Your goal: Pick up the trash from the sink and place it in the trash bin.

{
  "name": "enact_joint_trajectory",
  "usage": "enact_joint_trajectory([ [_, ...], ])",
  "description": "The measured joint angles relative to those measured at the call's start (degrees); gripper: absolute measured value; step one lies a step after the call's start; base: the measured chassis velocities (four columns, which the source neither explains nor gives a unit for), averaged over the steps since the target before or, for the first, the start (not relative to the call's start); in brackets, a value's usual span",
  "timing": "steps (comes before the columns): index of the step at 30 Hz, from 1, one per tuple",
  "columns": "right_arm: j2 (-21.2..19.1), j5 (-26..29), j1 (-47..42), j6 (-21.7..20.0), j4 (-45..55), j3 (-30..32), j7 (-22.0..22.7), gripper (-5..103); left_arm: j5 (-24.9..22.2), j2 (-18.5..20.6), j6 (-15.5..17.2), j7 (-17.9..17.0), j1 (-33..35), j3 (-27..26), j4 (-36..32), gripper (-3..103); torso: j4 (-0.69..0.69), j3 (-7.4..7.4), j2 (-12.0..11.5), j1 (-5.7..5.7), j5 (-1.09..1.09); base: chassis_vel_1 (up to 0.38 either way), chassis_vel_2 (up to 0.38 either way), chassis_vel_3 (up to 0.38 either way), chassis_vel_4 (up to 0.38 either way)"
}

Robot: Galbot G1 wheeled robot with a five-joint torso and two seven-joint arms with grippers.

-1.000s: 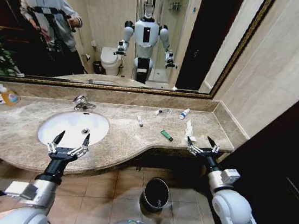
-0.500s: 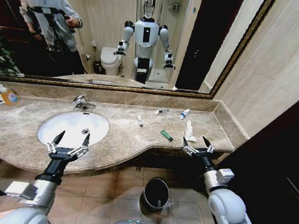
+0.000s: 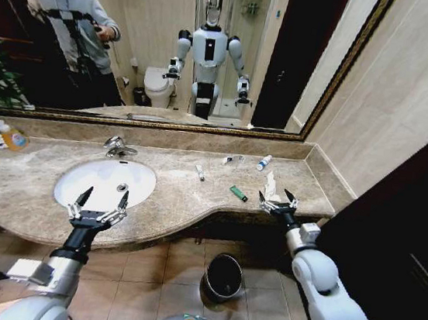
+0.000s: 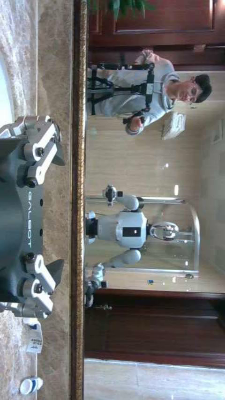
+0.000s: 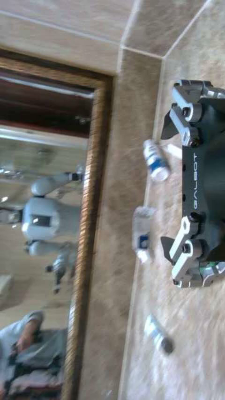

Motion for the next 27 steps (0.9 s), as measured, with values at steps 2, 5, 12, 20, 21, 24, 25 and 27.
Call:
enact_joint_trajectory([
  [2, 0.69, -1.03, 4.15, 0.76, -5.58, -1.78, -0.03, 100, 0.0, 0.0, 0.0, 0.0, 0.0, 0.0, 0.0, 100, 0.01, 0.0, 0.0, 0.0, 0.02, 0.0, 0.0, 0.0, 0.0],
  [5, 1.47, -1.96, 8.34, 1.39, -10.38, -3.98, -0.05, 100, 0.0, 0.0, 0.0, 0.0, 0.0, 0.0, 0.0, 100, 0.01, 0.0, 0.0, 0.0, -0.01, 0.0, 0.0, 0.0, 0.0],
  [12, 3.11, -5.49, 16.12, 2.32, -21.08, -6.67, 0.0, 102, 0.0, 0.0, 0.0, 0.0, 0.0, 0.0, 0.0, 100, 0.02, 0.0, 0.0, 0.01, -0.01, 0.0, 0.0, 0.0, 0.0],
  [20, 2.36, -5.41, 15.61, 1.89, -21.47, -5.95, -0.45, 84, 0.0, 0.0, 0.0, 0.0, 0.0, 0.0, 0.0, 100, 0.0, 0.0, 0.0, 0.0, -0.01, 0.0, 0.0, 0.0, 0.0],
  [21, 2.25, -5.25, 15.22, 1.82, -21.13, -5.8, -0.55, 80, 0.0, 0.0, 0.0, 0.0, 0.0, 0.0, 0.0, 100, 0.0, 0.0, 0.0, 0.0, -0.01, 0.0, 0.0, 0.0, 0.0],
  [24, 2.22, -5.13, 14.71, 1.76, -20.71, -5.57, -0.71, 77, 0.0, 0.0, 0.0, 0.0, 0.0, 0.0, 0.0, 100, 0.01, 0.0, 0.0, 0.0, -0.01, 0.0, 0.0, 0.0, 0.0],
  [25, 2.18, -5.0, 14.36, 1.75, -20.36, -5.43, -0.98, 69, 0.0, 0.0, 0.0, 0.0, 0.0, 0.0, 0.0, 100, 0.01, 0.0, 0.0, 0.0, -0.01, 0.0, 0.0, 0.0, 0.0],
  [27, 2.16, -4.88, 14.2, 1.74, -20.15, -5.38, -1.07, 69, 0.0, 0.0, 0.0, 0.0, 0.0, 0.0, 0.0, 100, 0.01, 0.0, 0.0, 0.0, -0.01, 0.0, 0.0, 0.0, 0.0],
])
